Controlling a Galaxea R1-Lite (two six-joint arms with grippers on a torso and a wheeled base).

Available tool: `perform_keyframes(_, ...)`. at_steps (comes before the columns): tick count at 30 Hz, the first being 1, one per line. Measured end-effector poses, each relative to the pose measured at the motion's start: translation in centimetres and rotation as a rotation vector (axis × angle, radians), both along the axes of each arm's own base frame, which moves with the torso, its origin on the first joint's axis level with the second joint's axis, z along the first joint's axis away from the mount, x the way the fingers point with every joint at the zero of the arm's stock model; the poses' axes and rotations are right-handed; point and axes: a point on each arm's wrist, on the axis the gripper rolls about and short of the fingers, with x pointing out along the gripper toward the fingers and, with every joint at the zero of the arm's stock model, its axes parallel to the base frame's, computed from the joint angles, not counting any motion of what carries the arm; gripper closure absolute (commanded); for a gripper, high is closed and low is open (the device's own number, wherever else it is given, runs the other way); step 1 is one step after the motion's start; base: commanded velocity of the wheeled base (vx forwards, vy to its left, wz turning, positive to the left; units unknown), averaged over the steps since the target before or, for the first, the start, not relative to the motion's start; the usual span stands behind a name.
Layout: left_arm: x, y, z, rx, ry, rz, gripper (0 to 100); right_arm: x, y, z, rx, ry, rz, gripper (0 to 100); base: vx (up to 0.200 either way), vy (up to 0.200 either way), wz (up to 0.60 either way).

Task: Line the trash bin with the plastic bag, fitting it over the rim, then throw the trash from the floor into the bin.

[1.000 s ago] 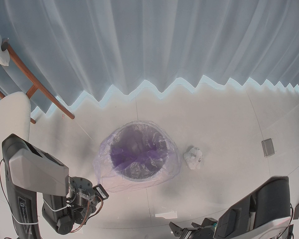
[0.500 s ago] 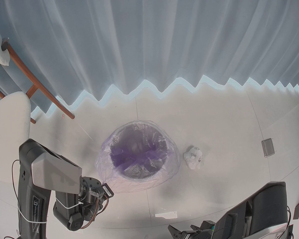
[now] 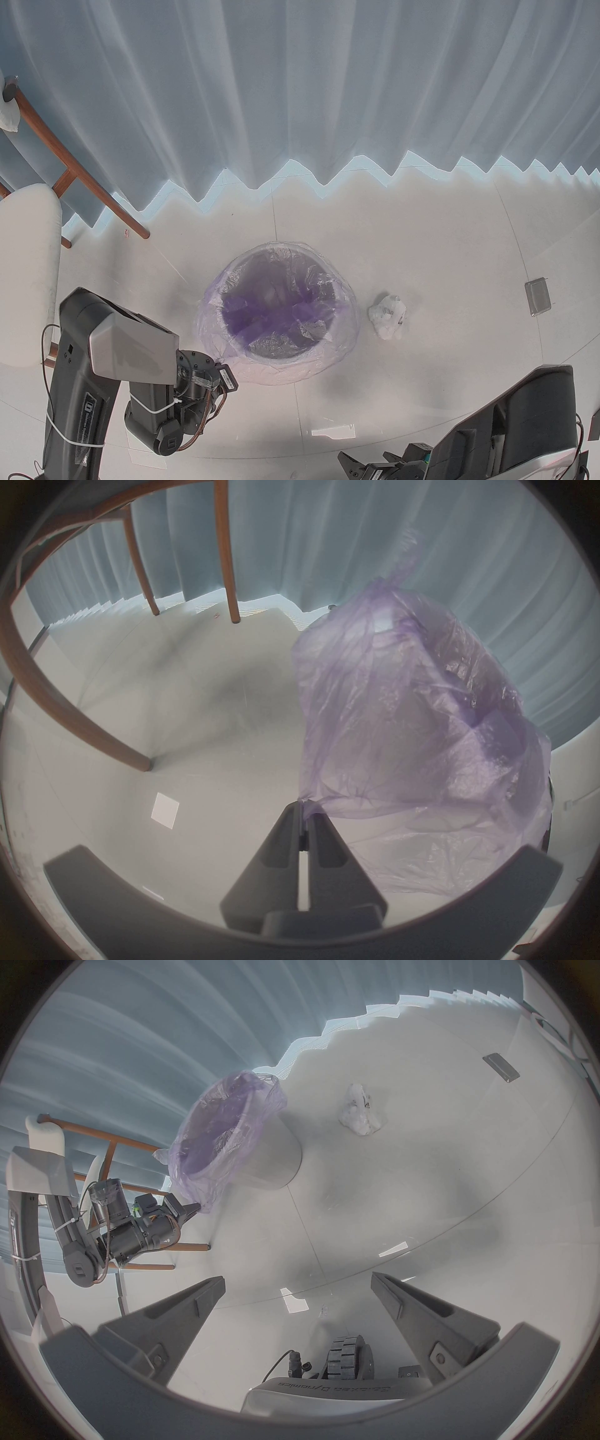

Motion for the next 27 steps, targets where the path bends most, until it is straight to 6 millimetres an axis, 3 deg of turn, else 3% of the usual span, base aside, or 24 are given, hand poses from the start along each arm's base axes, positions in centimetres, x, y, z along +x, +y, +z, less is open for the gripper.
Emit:
perform_keyframes(14,1.4,-0.7,-1.6,0.072,-0.017,-0.036,100,-0.3,0.1,-0.4,-0.015,0.007,0.01,0,0.0,0.0,0.0)
perform_keyframes(15,1.2,-0.7,-1.6,0.08,-0.01,-0.042,0,-0.4,0.1,-0.5,-0.017,0.007,0.013,0,0.0,0.0,0.0)
perform_keyframes(27,-0.4,-0.7,-0.6,0.094,0.01,-0.064,0,-1.7,0.3,-1.3,-0.058,0.016,0.063,0,0.0,0.0,0.0)
